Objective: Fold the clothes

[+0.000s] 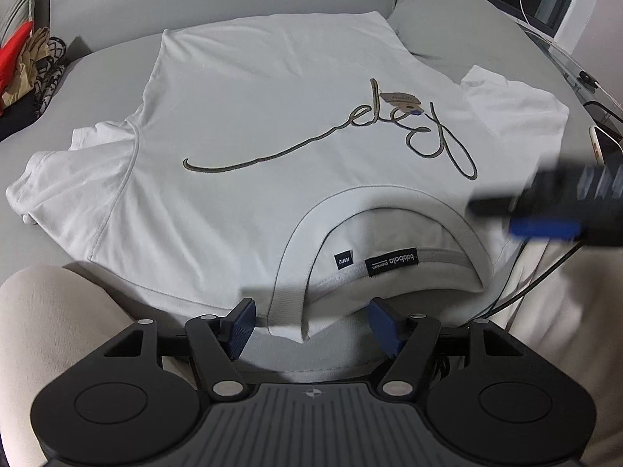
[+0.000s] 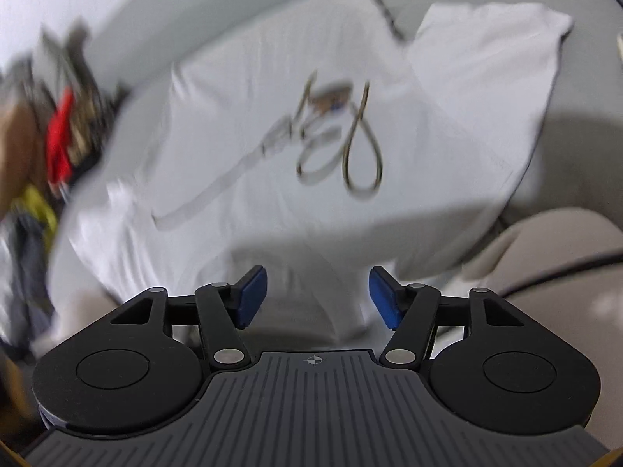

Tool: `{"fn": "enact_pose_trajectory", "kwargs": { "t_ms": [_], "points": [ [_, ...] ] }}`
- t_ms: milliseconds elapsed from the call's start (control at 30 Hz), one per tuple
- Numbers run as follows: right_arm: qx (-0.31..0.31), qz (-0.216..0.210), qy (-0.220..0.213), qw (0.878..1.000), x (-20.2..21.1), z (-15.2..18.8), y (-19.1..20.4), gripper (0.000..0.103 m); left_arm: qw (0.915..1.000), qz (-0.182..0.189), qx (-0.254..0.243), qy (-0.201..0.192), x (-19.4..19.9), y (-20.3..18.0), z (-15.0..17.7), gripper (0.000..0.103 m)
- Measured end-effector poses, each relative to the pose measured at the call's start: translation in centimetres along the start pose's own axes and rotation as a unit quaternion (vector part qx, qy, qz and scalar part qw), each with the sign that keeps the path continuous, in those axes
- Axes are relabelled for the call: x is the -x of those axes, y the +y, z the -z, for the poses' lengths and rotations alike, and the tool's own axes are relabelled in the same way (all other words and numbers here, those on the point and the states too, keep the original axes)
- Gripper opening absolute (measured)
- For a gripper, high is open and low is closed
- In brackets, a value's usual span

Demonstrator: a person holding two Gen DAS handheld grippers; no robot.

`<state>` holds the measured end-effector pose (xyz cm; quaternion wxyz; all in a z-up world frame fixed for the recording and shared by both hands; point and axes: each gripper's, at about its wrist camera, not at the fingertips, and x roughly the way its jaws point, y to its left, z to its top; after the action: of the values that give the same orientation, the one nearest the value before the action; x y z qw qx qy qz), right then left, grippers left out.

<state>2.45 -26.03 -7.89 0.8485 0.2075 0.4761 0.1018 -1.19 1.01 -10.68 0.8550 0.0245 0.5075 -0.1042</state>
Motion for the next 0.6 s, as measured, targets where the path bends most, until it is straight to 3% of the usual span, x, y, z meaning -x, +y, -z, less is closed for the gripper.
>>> {"fn": "enact_pose_trajectory", "kwargs": {
  "t_ms": [133,233,333,400,533,600],
  "points": [
    [-0.079,0.009,-0.134,0.988,3.2,-3.5,-4.6,0.062,0.9999,0.007,0.004,-0.010,0.0,0.2,-0.1,0.064],
    [-0.139,0.045,-0.186,0.972,3.7,-6.2,-9.5,0.052,0.9996,0.015,0.016,-0.017,-0.1,0.5,-0.3,0.063],
    [-0.218,0.053,-0.186,0.957,3.0,-8.3,-14.2,0.050,0.9996,0.017,0.016,-0.017,-0.3,0.4,-0.4,0.063],
    [-0.258,0.033,-0.177,0.949,2.3,-9.2,-16.3,0.047,0.9996,0.017,0.014,-0.014,-0.5,0.3,-0.5,0.063],
    [-0.255,0.011,-0.180,0.950,1.3,-10.9,-17.2,0.045,0.9998,0.013,0.012,-0.009,-0.9,0.2,-0.5,0.063],
    [-0.243,0.012,-0.183,0.953,0.7,-11.8,-17.2,0.038,0.9998,0.011,0.011,-0.010,-1.0,0.2,-0.6,0.063]
  ]
}}
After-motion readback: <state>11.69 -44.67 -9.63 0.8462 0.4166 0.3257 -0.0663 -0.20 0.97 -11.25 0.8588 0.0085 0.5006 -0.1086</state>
